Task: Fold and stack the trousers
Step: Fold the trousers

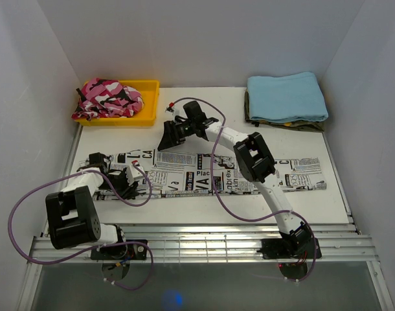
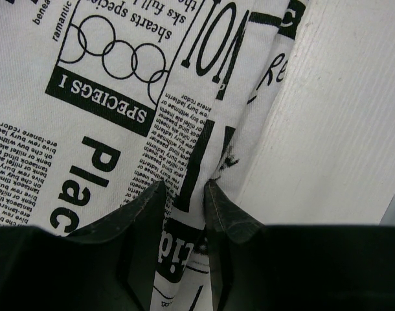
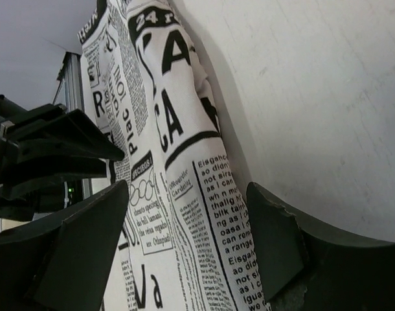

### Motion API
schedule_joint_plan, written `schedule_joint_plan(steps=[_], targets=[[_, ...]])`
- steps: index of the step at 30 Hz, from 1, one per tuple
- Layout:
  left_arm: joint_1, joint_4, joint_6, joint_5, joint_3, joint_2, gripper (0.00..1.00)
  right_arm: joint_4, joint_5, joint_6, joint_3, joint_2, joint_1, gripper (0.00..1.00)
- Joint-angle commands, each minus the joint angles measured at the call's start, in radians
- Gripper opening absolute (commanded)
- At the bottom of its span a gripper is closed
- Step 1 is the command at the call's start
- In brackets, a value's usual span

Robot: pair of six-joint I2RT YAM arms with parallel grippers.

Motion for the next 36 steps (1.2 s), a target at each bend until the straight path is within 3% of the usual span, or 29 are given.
schedule_joint_plan(steps=[1, 6, 10, 13, 18, 25, 31, 36], targets=[[-0.006, 0.009, 0.019, -0.145, -0.078, 0.064, 0.42, -0.057, -0.055, -0.069, -0.004, -0.001, -0.005, 0.78], [-0.006, 0.007, 0.014, -0.139, -0.069, 0.06, 0.41, -0.097, -0.068, -0.111, -0.022, -0.01, -0.018, 0.71], [-0.006, 0.004, 0.016, -0.137, -0.072, 0.056, 0.41, -0.109, -0.116, -0.076, -0.008, 0.007, -0.035, 0.5], [-0.006, 0.004, 0.019, -0.137, -0.078, 0.059, 0.41, -0.077, -0.166, -0.03, -0.014, -0.002, -0.046, 0.44], [-0.008, 0.011, 0.011, -0.133, -0.08, 0.06, 0.41, 0.043, -0.203, 0.036, -0.096, -0.066, -0.049, 0.46], [-0.008, 0.011, 0.013, -0.136, -0.08, 0.06, 0.41, 0.082, -0.248, 0.144, -0.071, -0.011, -0.035, 0.5], [-0.008, 0.012, 0.011, -0.139, -0.078, 0.063, 0.41, 0.208, -0.282, 0.265, -0.103, -0.01, -0.029, 0.46], [-0.006, 0.011, 0.016, -0.133, -0.08, 0.067, 0.4, 0.192, -0.286, 0.285, -0.084, -0.007, -0.023, 0.48]])
